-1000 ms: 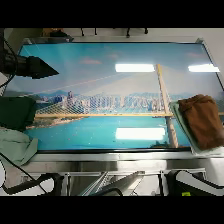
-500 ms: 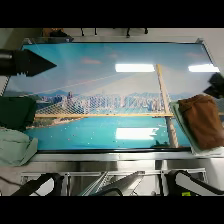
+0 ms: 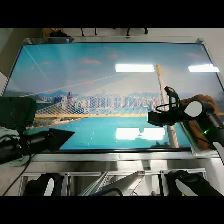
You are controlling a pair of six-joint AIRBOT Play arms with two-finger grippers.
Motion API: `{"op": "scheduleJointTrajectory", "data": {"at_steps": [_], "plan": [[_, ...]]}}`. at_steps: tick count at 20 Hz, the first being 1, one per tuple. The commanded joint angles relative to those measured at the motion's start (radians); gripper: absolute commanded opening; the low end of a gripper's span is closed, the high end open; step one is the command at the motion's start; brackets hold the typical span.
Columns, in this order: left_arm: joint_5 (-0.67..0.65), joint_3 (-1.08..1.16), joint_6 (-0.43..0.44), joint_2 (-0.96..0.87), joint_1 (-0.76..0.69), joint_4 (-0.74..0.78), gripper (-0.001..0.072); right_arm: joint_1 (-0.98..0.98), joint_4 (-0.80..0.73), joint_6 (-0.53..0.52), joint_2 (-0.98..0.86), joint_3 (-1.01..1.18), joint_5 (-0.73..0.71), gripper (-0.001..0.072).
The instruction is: Fold the shirts.
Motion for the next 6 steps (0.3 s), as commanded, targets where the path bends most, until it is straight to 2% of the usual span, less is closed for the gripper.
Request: {"op": "scheduleJointTrajectory", "data": {"at_steps": [1,6], "plan": [[0.032,-0.166,-0.006,0.154,0.0,-0.003,0.0014,0.044,0.051,0.0,0.014,-0.047,-0.011,0.0026],[0.061,-0.184,-0.054,0.241,0.0,-0.002,0.0014,0.044,0.051,0.0,0.013,-0.047,-0.011,0.0026]]}}
